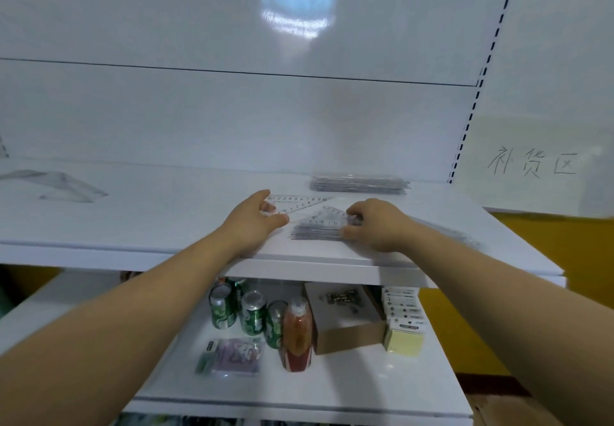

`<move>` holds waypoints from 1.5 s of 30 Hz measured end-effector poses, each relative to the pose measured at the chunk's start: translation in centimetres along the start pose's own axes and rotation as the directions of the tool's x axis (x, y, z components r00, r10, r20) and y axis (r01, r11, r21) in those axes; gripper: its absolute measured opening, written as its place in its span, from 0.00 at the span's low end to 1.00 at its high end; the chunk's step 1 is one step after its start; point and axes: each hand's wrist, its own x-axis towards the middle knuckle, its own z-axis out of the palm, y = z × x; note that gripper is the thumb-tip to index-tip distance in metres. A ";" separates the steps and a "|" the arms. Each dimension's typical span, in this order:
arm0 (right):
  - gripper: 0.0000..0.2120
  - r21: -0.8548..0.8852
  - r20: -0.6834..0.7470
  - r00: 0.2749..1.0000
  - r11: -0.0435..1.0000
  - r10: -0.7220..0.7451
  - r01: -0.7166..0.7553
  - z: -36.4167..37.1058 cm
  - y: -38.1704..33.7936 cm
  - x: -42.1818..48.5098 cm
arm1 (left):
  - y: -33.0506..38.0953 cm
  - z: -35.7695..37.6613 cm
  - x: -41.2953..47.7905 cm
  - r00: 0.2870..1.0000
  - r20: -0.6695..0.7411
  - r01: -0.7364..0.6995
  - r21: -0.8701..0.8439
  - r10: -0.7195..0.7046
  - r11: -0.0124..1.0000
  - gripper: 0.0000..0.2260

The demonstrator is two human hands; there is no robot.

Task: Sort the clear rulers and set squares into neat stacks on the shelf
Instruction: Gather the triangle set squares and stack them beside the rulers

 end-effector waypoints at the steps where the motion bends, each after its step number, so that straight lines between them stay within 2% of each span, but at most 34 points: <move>1: 0.27 0.024 -0.007 1.000 1.000 0.019 -0.019 -0.2 0.1 0.0 | -0.1 0.0 0.1 1.000 0.000 0.002 -0.008 -0.002 1.000 0.31; 6: 0.29 0.199 -0.020 0.999 0.980 0.036 -0.032 -0.8 0.5 -0.5 | -0.1 0.1 0.5 1.000 -0.013 0.009 -0.028 -0.009 1.000 0.31; 11: 0.28 0.296 -0.107 0.993 0.955 0.044 -0.011 -0.3 0.8 -0.3 | -0.3 0.0 0.7 0.998 -0.050 0.022 -0.071 -0.026 0.997 0.30; 17: 0.25 0.238 -0.291 0.955 0.971 0.063 0.008 -0.7 1.6 -0.9 | -0.4 -0.3 0.9 0.995 -0.080 0.041 -0.149 -0.053 0.988 0.31; 24: 0.27 0.227 -0.360 0.928 0.974 0.096 -0.013 -1.1 5.1 -3.2 | 1.3 0.8 0.7 0.997 -0.022 -0.068 0.022 0.069 0.997 0.31; 29: 0.26 0.289 -0.326 0.923 0.951 0.206 -0.110 -1.6 8.7 -4.7 | 2.7 2.5 0.4 0.972 0.173 -0.183 0.129 0.160 0.975 0.32; 32: 0.25 0.297 -0.264 0.931 0.939 0.253 -0.171 -1.8 10.3 -5.1 | 3.0 3.4 0.4 0.959 0.221 -0.218 0.169 0.179 0.961 0.32; 38: 0.25 0.193 -0.130 0.948 0.946 0.289 -0.262 -1.0 12.4 -4.6 | 2.6 4.2 0.4 0.962 0.216 -0.208 0.186 0.166 0.960 0.29; 45: 0.24 0.069 -0.096 0.956 0.960 0.279 -0.273 -0.4 12.8 -3.9 | 3.1 4.4 0.3 0.975 0.148 -0.196 0.192 0.169 0.962 0.30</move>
